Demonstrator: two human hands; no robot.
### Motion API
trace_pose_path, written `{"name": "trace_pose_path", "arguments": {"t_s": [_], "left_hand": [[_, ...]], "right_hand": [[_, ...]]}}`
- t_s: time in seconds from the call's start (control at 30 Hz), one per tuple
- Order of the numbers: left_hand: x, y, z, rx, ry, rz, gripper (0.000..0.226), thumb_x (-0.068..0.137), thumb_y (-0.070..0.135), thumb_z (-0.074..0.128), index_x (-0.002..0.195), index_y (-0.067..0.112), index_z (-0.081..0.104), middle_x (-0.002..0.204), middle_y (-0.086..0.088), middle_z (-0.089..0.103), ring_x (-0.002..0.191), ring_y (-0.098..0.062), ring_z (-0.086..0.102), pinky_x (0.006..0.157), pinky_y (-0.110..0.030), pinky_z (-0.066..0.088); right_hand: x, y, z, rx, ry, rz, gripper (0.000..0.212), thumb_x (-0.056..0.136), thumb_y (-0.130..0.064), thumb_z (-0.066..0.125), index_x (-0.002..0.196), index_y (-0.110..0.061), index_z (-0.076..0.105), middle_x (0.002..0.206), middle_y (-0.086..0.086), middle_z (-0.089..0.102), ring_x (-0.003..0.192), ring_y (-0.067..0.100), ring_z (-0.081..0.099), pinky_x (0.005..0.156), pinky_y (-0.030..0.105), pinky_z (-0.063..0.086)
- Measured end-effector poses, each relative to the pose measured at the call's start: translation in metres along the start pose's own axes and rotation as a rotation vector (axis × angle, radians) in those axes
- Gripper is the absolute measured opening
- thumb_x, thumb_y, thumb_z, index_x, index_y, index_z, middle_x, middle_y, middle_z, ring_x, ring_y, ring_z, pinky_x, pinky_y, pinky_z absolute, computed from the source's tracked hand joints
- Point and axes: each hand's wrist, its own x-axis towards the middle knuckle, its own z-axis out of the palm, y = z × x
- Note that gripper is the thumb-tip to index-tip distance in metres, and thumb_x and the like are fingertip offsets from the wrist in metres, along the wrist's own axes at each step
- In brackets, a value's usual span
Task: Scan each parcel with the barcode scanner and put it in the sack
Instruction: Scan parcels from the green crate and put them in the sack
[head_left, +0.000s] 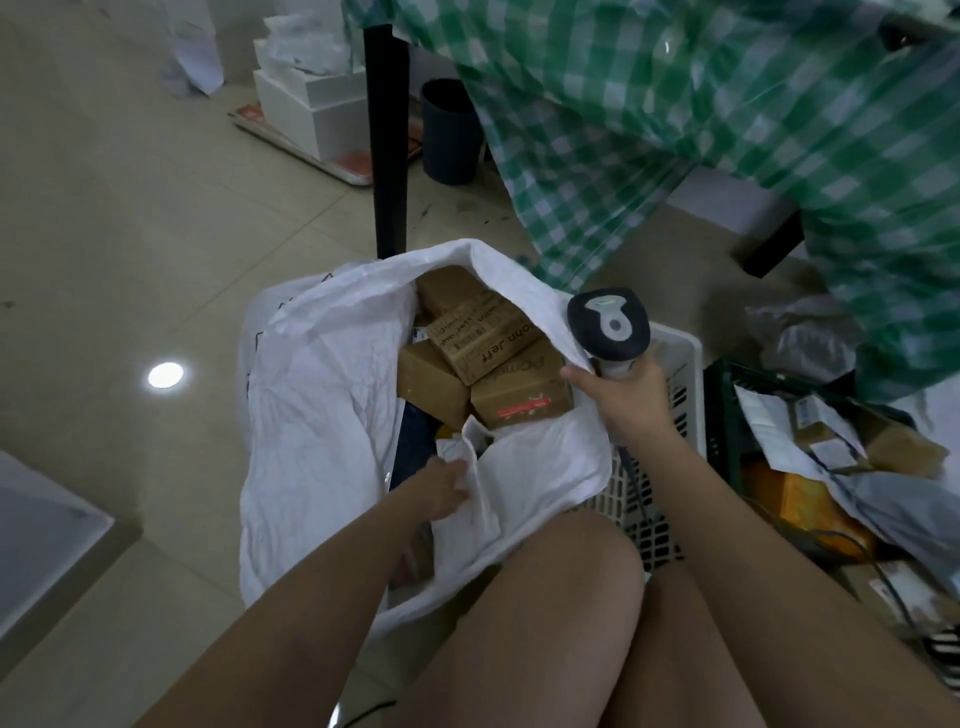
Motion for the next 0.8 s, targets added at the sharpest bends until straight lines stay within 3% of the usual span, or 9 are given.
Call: {"name": "trace_pose_path", "arguments": {"t_s": [0.07,0.13,0.23,0.3,0.4,0.5,0.63,0.8], "left_hand": [[-0.008,-0.006,-0.006,0.006,0.19,-0.024,0.042,0.096,0.026,0.051,0.134,0.01,0.045,0.13,-0.018,0.047,0.112,-0.031,0.051,0.092,-0.036,0.043],[-0.02,-0.014,-0.015,-0.101,0.398,-0.041,0.026,0.095,0.017,0.05,0.118,0.006,0.053,0.117,-0.017,0.053,0.1,-0.03,0.055,0.08,-0.033,0.044],[-0.04,-0.038,-0.031,-0.187,0.714,-0.157,0.023,0.091,0.007,0.05,0.113,0.003,0.056,0.115,-0.02,0.052,0.107,-0.036,0.05,0.082,-0.038,0.042],[-0.054,-0.059,-0.041,-0.204,0.836,-0.3,0.031,0.091,0.008,0.053,0.122,0.004,0.052,0.126,-0.02,0.045,0.118,-0.037,0.041,0.088,-0.04,0.04],[-0.067,-0.101,-0.05,-0.153,0.737,-0.456,0.061,0.093,0.022,0.057,0.145,0.005,0.03,0.148,-0.02,0.025,0.135,-0.037,0.024,0.102,-0.046,0.034],[-0.065,-0.139,-0.054,-0.209,0.633,-0.558,0.089,0.091,0.042,0.059,0.153,0.007,0.006,0.158,-0.021,0.005,0.145,-0.038,0.008,0.115,-0.05,0.019],[-0.045,-0.156,-0.064,-0.468,0.631,-0.622,0.112,0.081,0.054,0.067,0.153,0.012,-0.007,0.16,-0.019,-0.004,0.146,-0.04,0.005,0.116,-0.054,0.01],[-0.011,-0.168,-0.078,-0.58,0.659,-0.624,0.129,0.069,0.058,0.076,0.152,0.013,-0.013,0.16,-0.019,-0.001,0.146,-0.04,0.008,0.116,-0.055,0.005]], "right_hand": [[0.0,0.001,0.0,-0.027,-0.013,-0.01,0.065,0.065,-0.023,0.088,0.122,-0.014,0.059,0.115,0.0,0.067,0.105,0.018,0.063,0.093,0.045,0.053],[-0.001,0.001,0.002,-0.052,-0.023,-0.026,0.066,0.066,-0.021,0.087,0.125,-0.011,0.058,0.118,0.003,0.066,0.108,0.02,0.063,0.095,0.046,0.052],[-0.004,-0.002,0.01,-0.103,-0.036,-0.041,0.062,0.07,-0.015,0.083,0.125,-0.01,0.055,0.122,0.004,0.063,0.109,0.017,0.059,0.094,0.037,0.049],[-0.005,-0.002,0.017,-0.196,-0.026,-0.067,0.061,0.073,-0.014,0.081,0.127,-0.009,0.053,0.122,0.006,0.062,0.108,0.017,0.057,0.088,0.03,0.046],[-0.008,0.0,0.026,-0.315,0.009,-0.089,0.06,0.073,-0.021,0.081,0.125,-0.01,0.055,0.121,0.01,0.064,0.111,0.027,0.06,0.089,0.035,0.048],[-0.009,0.003,0.035,-0.371,0.005,-0.081,0.054,0.075,-0.025,0.078,0.122,-0.013,0.055,0.117,0.011,0.066,0.108,0.032,0.061,0.09,0.043,0.05],[-0.004,0.009,0.046,-0.442,0.025,-0.069,0.045,0.078,-0.019,0.072,0.119,-0.013,0.054,0.113,0.012,0.066,0.104,0.033,0.061,0.085,0.038,0.049],[0.006,0.021,0.055,-0.478,0.099,-0.029,0.037,0.079,-0.016,0.07,0.113,-0.013,0.056,0.108,0.011,0.067,0.101,0.033,0.062,0.082,0.036,0.048]]}}
